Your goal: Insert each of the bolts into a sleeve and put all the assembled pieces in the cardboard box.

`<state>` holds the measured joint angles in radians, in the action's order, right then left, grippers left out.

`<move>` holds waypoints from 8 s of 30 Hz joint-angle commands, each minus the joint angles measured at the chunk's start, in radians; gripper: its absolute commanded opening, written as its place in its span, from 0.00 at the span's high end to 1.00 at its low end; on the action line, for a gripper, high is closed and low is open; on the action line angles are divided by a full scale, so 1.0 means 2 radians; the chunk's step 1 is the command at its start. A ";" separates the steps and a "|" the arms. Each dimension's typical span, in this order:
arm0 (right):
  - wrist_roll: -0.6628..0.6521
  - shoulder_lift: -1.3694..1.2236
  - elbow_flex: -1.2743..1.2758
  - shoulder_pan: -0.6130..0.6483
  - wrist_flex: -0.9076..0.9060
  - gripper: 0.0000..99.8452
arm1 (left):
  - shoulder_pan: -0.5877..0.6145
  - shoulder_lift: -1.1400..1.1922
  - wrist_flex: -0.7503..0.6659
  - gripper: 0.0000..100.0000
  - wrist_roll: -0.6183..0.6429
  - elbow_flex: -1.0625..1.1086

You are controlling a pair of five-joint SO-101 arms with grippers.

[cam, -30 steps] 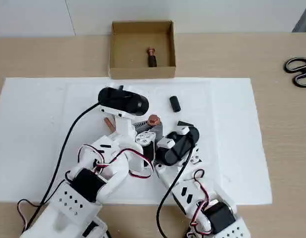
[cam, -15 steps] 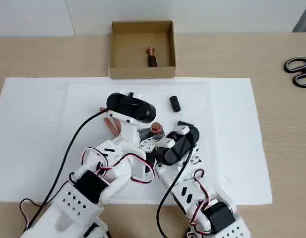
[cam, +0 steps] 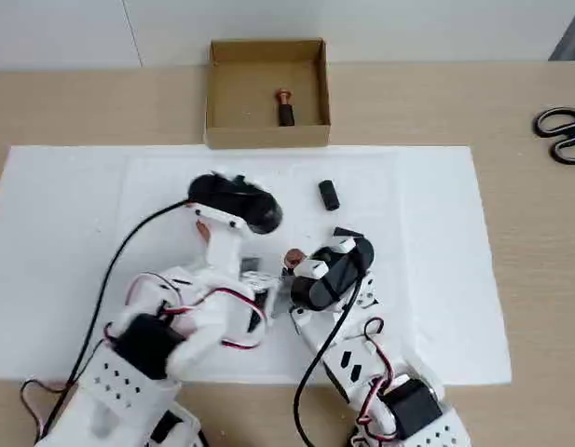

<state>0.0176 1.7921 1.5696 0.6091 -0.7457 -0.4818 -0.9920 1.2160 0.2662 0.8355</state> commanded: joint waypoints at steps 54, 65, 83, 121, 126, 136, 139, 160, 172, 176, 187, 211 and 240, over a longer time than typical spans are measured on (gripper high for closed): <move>-0.013 -1.319 -1.067 -0.175 0.312 0.93 | 0.265 -0.008 0.080 0.79 -0.177 -0.080; -0.014 -1.309 -1.068 -0.175 0.310 0.75 | 0.265 -0.009 0.077 0.79 -0.177 -0.059; -0.013 -1.015 -1.067 -0.181 -0.050 0.75 | 0.265 -0.010 0.079 0.79 -0.177 -0.063; -0.035 -1.038 -1.038 -0.185 -0.399 0.75 | 0.265 -0.010 0.087 0.79 -0.177 -0.059; -0.037 -1.134 -1.106 -0.176 -0.399 0.75 | 0.265 -0.010 0.087 0.79 -0.177 -0.059; -0.035 -1.272 -1.198 -0.158 -0.379 0.75 | 0.265 -0.010 0.087 0.79 -0.177 -0.059; -0.037 -1.301 -1.214 -0.160 -0.379 0.75 | 0.265 -0.010 0.087 0.79 -0.177 -0.059; -0.038 -1.397 -1.422 -0.176 -0.466 1.00 | 0.265 -0.010 0.087 0.79 -0.177 -0.059; -0.039 -1.247 -1.274 -0.210 -0.474 1.00 | 0.265 -0.010 0.087 0.79 -0.177 -0.059; -0.055 -1.117 -1.158 -0.208 -0.474 1.00 | 0.265 -0.010 0.087 0.79 -0.177 -0.059; -0.089 -0.891 -0.862 -0.214 -0.464 0.99 | 0.262 -0.010 0.087 0.79 -0.177 -0.059; -0.076 -0.889 -0.572 -0.281 -0.221 0.85 | 0.262 -0.009 0.087 0.79 -0.177 -0.059; -0.077 -0.884 -0.511 -0.284 -0.188 0.99 | 0.262 -0.009 0.097 0.79 -0.177 -0.059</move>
<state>-0.1465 0.0123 0.5432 0.0414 -1.1293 0.0445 -0.9935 1.4062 -0.0852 0.7219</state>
